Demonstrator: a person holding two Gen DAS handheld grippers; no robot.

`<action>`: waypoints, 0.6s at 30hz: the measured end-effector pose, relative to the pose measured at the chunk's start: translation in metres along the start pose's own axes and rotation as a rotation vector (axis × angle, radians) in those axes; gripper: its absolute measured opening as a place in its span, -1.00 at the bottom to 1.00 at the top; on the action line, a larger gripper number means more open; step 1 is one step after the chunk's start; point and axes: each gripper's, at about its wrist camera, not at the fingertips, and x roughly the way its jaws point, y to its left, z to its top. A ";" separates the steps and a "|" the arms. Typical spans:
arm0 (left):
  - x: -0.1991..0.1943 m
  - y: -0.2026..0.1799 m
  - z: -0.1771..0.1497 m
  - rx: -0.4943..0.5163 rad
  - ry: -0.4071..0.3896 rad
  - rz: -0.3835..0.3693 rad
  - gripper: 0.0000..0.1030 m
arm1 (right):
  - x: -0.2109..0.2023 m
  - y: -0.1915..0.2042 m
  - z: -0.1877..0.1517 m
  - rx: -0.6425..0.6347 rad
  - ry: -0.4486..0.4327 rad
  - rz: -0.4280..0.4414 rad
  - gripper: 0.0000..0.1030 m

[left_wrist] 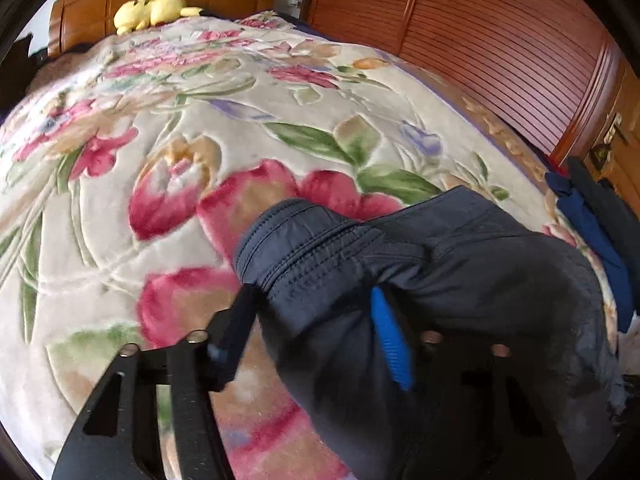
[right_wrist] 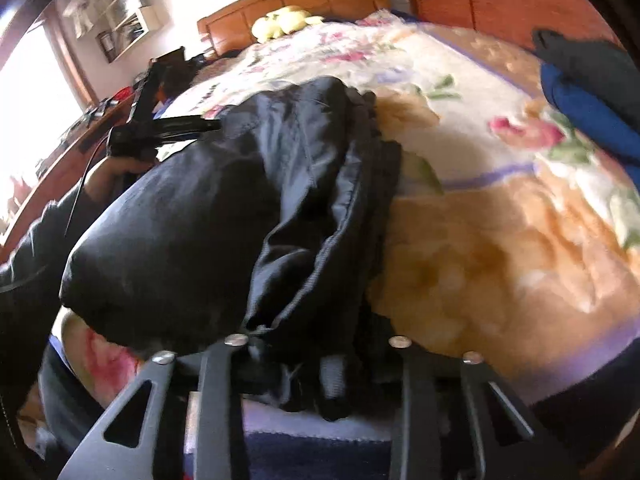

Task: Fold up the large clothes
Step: 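Grasp the jacket with the left gripper too and carry it toward the clothes pile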

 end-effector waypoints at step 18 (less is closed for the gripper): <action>-0.107 -0.072 0.026 0.110 -0.206 0.140 -0.69 | -0.071 0.000 0.029 -0.113 -0.313 -0.034 -0.72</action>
